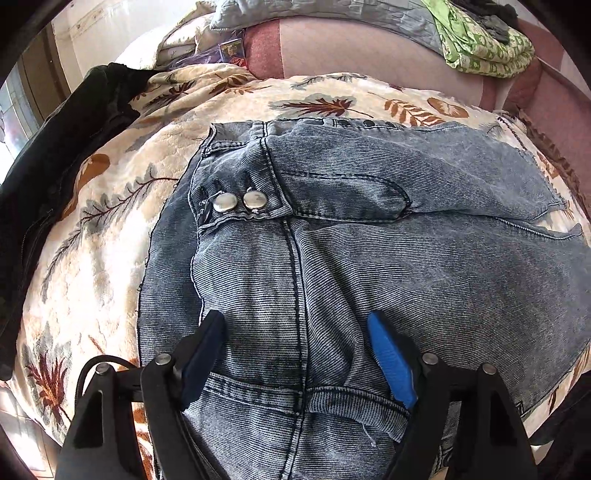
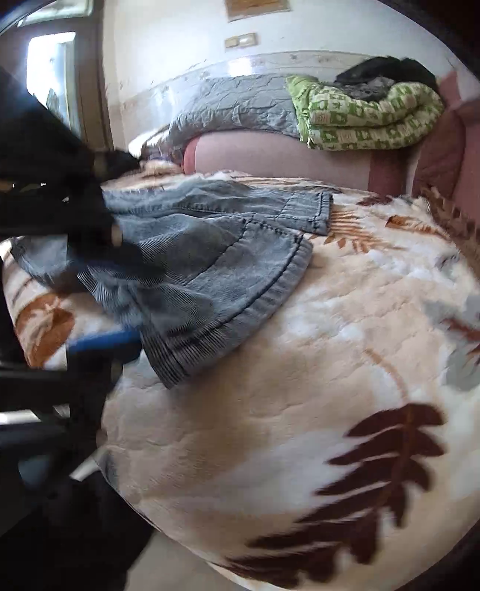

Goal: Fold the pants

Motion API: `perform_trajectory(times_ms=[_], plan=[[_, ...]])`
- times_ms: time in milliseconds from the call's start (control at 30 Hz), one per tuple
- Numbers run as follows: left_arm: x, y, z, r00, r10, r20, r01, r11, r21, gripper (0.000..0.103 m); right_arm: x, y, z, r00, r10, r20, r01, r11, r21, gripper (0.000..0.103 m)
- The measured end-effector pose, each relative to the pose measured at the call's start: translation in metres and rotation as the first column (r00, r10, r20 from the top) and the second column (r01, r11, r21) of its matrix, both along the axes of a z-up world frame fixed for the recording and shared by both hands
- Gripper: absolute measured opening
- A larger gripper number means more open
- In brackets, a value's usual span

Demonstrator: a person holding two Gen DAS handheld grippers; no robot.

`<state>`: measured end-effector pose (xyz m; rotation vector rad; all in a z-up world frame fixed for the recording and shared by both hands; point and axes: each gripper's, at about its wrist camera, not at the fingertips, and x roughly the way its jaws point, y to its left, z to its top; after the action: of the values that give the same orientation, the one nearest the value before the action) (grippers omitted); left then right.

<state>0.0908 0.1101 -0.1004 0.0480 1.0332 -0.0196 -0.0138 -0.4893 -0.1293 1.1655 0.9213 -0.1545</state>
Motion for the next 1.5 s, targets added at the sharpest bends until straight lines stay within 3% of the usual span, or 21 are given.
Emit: perform_trajectory(times_ms=[33, 100, 133, 200, 233, 267, 333, 400, 467, 533, 600, 667, 700, 767, 867, 933, 1033, 1167, 1233, 1367, 1500], plan=[[0.0, 0.0, 0.0, 1.0, 0.0, 0.0, 0.0, 1.0, -0.002, 0.08, -0.001, 0.0, 0.024, 1.0, 0.018, 0.024, -0.015, 0.993, -0.119, 0.007], [0.0, -0.001, -0.002, 1.0, -0.002, -0.005, 0.002, 1.0, 0.01, 0.08, 0.003, 0.016, 0.067, 0.993, 0.113, 0.038, -0.091, 0.926, -0.367, 0.007], [0.001, -0.003, -0.002, 1.0, -0.005, -0.007, 0.005, 1.0, 0.022, 0.08, 0.004, 0.023, 0.072, 0.989, 0.15, -0.001, -0.135, 0.888, -0.441, 0.007], [0.001, -0.006, -0.003, 1.0, -0.006, -0.01, 0.006, 0.999, 0.04, 0.082, 0.018, 0.039, 0.046, 0.951, 0.234, -0.201, -0.306, 0.789, -0.533, 0.009], [0.001, -0.006, -0.004, 1.0, -0.006, -0.012, 0.007, 0.999, 0.045, 0.082, 0.025, 0.041, 0.017, 0.903, 0.272, -0.333, -0.411, 0.773, -0.483, 0.011], [0.001, -0.007, -0.003, 1.0, -0.005, -0.014, 0.006, 0.999, 0.046, 0.082, 0.018, 0.033, -0.001, 0.902, 0.261, -0.343, -0.4, 0.803, -0.441, 0.014], [0.0, -0.005, -0.002, 1.0, -0.005, -0.017, 0.006, 0.999, 0.04, 0.082, 0.005, 0.021, 0.01, 0.94, 0.218, -0.262, -0.317, 0.841, -0.439, 0.02], [-0.001, -0.005, 0.002, 1.0, -0.004, -0.019, 0.005, 0.999, 0.046, 0.082, -0.005, 0.01, 0.035, 0.973, 0.133, -0.187, -0.209, 0.85, -0.483, 0.052], [-0.005, -0.007, 0.013, 1.0, -0.001, 0.016, 0.0, 0.998, 0.057, 0.082, -0.009, 0.007, 0.064, 0.99, 0.105, -0.096, -0.14, 0.836, -0.53, 0.064], [-0.009, -0.01, 0.023, 0.999, -0.011, 0.048, 0.008, 0.998, 0.055, 0.082, 0.0, 0.013, 0.083, 0.984, 0.176, 0.017, -0.145, 0.858, -0.492, 0.068], [-0.007, -0.015, 0.02, 0.999, -0.022, 0.034, 0.02, 0.997, 0.072, 0.082, 0.023, 0.022, 0.075, 0.967, 0.254, 0.019, -0.22, 0.871, -0.438, 0.076], [0.002, -0.017, -0.005, 0.995, -0.018, -0.095, 0.027, 0.995, 0.093, 0.085, 0.048, 0.026, 0.032, 0.94, 0.312, -0.138, -0.341, 0.875, -0.345, 0.077], [0.004, -0.013, -0.009, 0.995, -0.008, -0.104, 0.014, 0.998, 0.062, 0.087, 0.058, 0.026, 0.004, 0.905, 0.347, -0.246, -0.407, 0.876, -0.259, 0.077], [0.009, -0.004, 0.004, 0.993, 0.002, -0.121, -0.003, 1.0, -0.003, 0.086, 0.064, 0.031, 0.014, 0.892, 0.373, -0.256, -0.441, 0.841, -0.312, 0.077], [0.019, 0.012, 0.047, 1.0, 0.025, 0.019, -0.024, 0.999, -0.045, 0.086, 0.083, 0.037, 0.063, 0.892, 0.424, -0.156, -0.45, 0.81, -0.376, 0.077], [0.04, 0.028, 0.066, 0.997, 0.06, 0.054, -0.055, 0.994, -0.091, 0.086, 0.112, 0.038, 0.09, 0.889, 0.446, -0.103, -0.443, 0.781, -0.44, 0.077], [0.089, 0.057, 0.075, 0.99, 0.124, 0.067, -0.111, 0.979, -0.174, 0.086, 0.173, 0.039, 0.103, 0.882, 0.468, -0.059, -0.435, 0.756, -0.489, 0.077], [0.163, 0.09, 0.053, 0.978, 0.206, -0.021, -0.204, 0.942, -0.265, 0.086, 0.259, 0.035, 0.09, 0.874, 0.473, -0.108, -0.459, 0.735, -0.499, 0.077], [0.184, 0.098, 0.04, 0.972, 0.226, -0.057, -0.233, 0.928, -0.289, 0.079, 0.287, 0.03, 0.079, 0.879, 0.461, -0.122, -0.459, 0.747, -0.481, 0.077], [0.216, 0.096, 0.014, 0.966, 0.225, -0.127, -0.252, 0.929, -0.27, 0.047, 0.329, 0.026, 0.06, 0.858, 0.485, -0.167, -0.5, 0.716, -0.487, 0.074], [0.23, 0.1, -0.004, 0.958, 0.236, -0.162, -0.275, 0.915, -0.294, 0.044, 0.352, 0.02, 0.047, 0.85, 0.494, -0.184, -0.517, 0.71, -0.478, 0.064]])
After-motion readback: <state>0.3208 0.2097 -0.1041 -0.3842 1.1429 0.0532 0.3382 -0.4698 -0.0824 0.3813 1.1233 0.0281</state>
